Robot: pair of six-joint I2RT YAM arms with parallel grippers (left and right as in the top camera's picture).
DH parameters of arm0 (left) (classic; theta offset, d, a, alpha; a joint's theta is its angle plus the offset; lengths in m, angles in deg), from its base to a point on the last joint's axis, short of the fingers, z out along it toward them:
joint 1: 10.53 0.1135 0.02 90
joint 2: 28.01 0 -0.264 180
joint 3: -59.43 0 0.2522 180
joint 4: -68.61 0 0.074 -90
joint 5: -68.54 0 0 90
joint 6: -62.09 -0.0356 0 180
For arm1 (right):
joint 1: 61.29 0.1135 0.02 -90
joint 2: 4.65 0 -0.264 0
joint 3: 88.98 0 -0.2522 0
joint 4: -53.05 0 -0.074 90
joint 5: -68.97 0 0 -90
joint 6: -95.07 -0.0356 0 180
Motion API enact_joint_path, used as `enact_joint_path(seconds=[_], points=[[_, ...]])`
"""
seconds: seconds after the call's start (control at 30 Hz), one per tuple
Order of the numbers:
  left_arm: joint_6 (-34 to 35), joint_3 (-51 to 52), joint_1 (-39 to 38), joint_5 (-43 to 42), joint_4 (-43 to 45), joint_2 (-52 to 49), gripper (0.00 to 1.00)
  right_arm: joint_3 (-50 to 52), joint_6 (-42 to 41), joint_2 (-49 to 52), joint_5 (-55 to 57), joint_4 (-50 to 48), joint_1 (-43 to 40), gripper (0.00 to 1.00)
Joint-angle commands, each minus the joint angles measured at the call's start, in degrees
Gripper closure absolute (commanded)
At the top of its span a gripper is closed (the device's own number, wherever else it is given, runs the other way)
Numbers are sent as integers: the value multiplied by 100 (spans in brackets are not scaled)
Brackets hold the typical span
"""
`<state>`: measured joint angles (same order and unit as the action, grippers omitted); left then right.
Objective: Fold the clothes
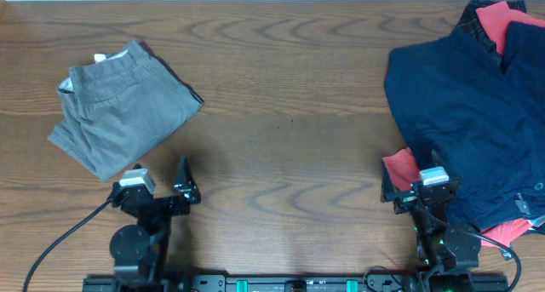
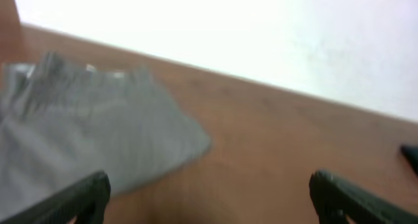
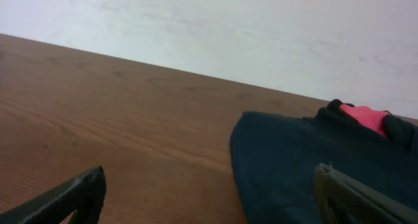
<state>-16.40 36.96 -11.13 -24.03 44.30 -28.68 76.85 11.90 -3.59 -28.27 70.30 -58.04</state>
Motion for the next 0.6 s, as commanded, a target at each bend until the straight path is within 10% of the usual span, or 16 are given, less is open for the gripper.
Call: enact_joint_path(seconds=[0.0,0.57], points=[[-144,577,-13,70,621,57,2,7,72,-26,39,15,46,1],[-140,844,-46,50,675,44,2,7,72,-26,39,15,46,1]])
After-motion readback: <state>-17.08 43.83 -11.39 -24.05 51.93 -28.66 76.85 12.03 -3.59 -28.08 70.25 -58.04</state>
